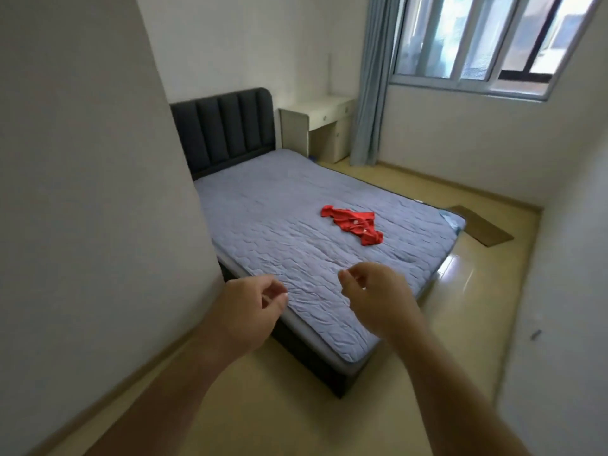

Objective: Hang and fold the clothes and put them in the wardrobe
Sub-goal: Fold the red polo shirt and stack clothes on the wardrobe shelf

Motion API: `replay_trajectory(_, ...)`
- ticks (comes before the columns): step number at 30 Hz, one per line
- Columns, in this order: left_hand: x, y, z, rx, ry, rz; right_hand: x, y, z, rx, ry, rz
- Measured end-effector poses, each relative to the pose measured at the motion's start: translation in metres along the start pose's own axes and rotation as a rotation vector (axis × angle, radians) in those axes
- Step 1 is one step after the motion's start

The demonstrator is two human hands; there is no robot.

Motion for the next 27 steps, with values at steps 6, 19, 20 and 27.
replay_trajectory(6, -0.106, 0.104, -0.056, -0.108, -0.028, 0.106, 0.048, 0.072, -0.115, -0.141, 0.002, -0.063)
replay_trajectory(19, -0.364, 0.371, -0.174, -0.141, -0.081, 0.332, 0.18, 0.286, -0.329, -0.301, -0.227, -0.126)
replay_trajectory(20, -0.38, 0.388, -0.185, -0.151, -0.072, 0.349, 0.187, 0.3, -0.344, -0.318, -0.214, -0.129)
replay_trajectory(27, -0.476, 0.502, -0.215, -0.119, -0.014, 0.396, 0.219, 0.419, -0.448, -0.361, -0.219, -0.097)
Point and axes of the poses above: each hand's wrist, its own y-axis towards the middle knuckle, its own x-axis out of the back of the hand, z = x × y, the point moved 8 cm from there along y, towards the middle knuckle, and after that the axes turned 2 degrees about -z, right-handed, at the moved point
